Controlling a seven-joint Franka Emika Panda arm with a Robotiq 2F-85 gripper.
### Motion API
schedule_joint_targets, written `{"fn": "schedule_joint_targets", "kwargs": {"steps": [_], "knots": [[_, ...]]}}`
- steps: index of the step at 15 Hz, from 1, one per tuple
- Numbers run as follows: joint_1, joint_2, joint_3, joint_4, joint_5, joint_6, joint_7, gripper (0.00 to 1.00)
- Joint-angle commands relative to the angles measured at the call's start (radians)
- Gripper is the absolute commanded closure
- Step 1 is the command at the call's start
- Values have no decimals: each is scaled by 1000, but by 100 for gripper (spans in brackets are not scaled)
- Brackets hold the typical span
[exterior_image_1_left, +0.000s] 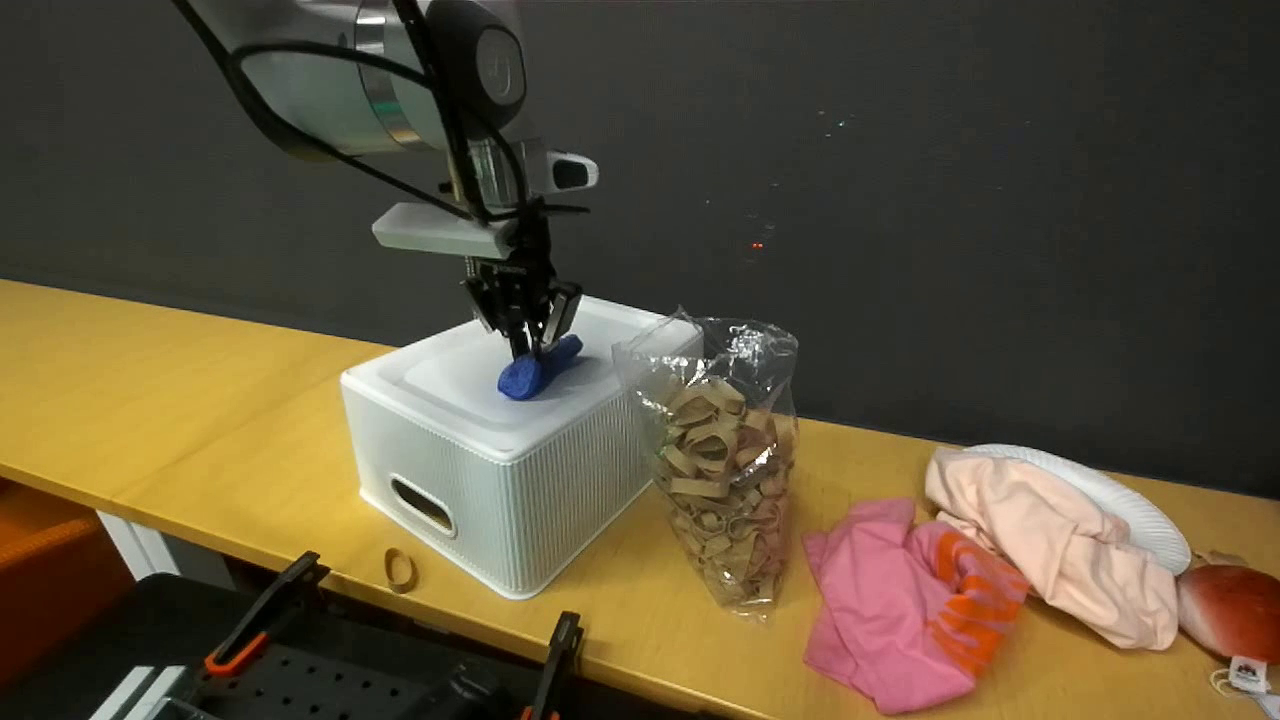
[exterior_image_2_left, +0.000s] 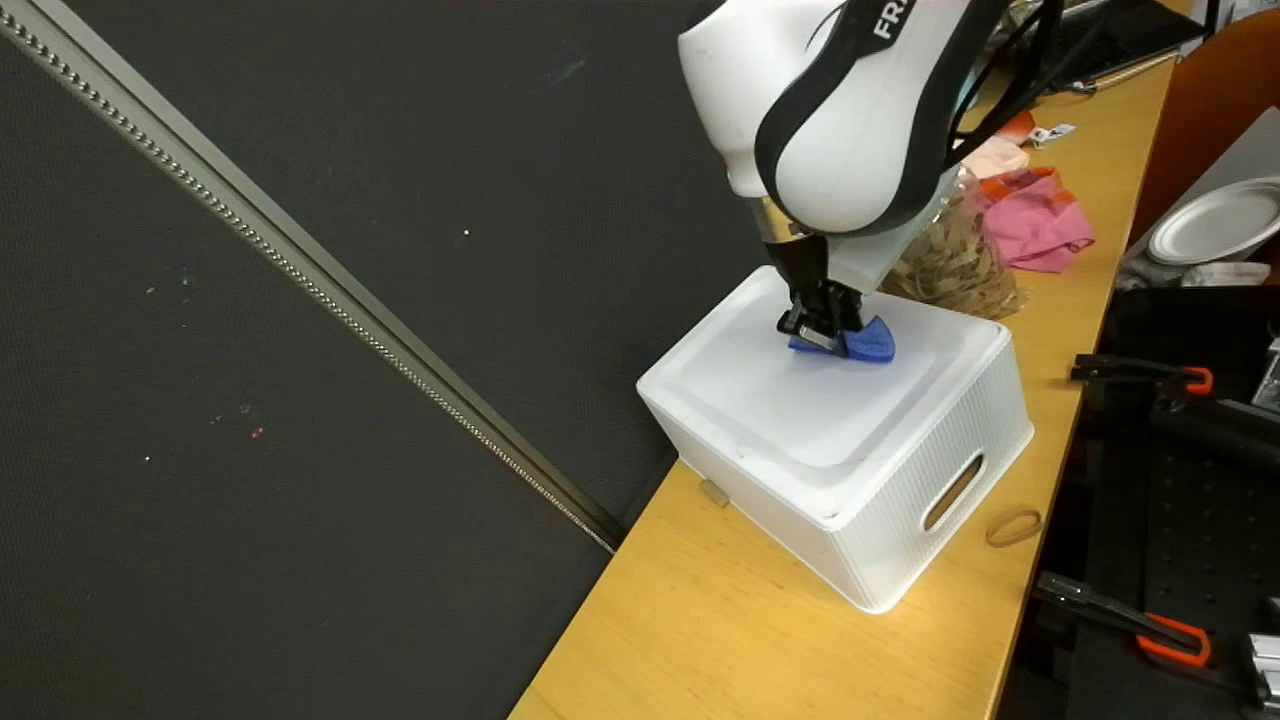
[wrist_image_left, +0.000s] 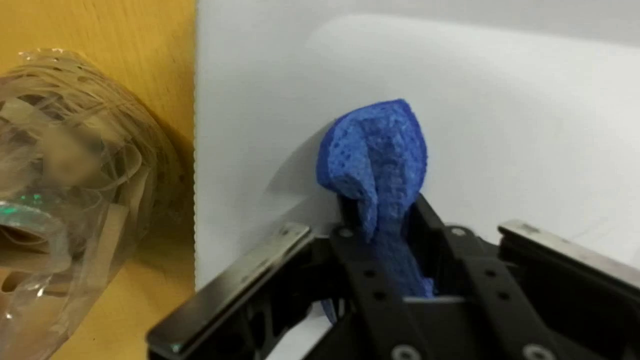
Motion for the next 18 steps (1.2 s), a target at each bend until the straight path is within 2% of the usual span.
{"fn": "schedule_joint_targets", "kwargs": {"steps": [1, 7, 10, 12, 15, 16, 18], "knots": [[1, -25, -14, -8, -63, 47, 51, 93], [-37, -34, -90, 86, -196, 59, 112, 93], [-80, -61, -132, 105, -223, 67, 120, 93], [-113, -90, -159, 102, -228, 63, 124, 93], [-172, -155, -206, 68, -303, 65, 158, 93], [-199, -155, -220, 66, -311, 76, 158, 93], [-246, -119, -232, 90, -207, 91, 70, 93]]}}
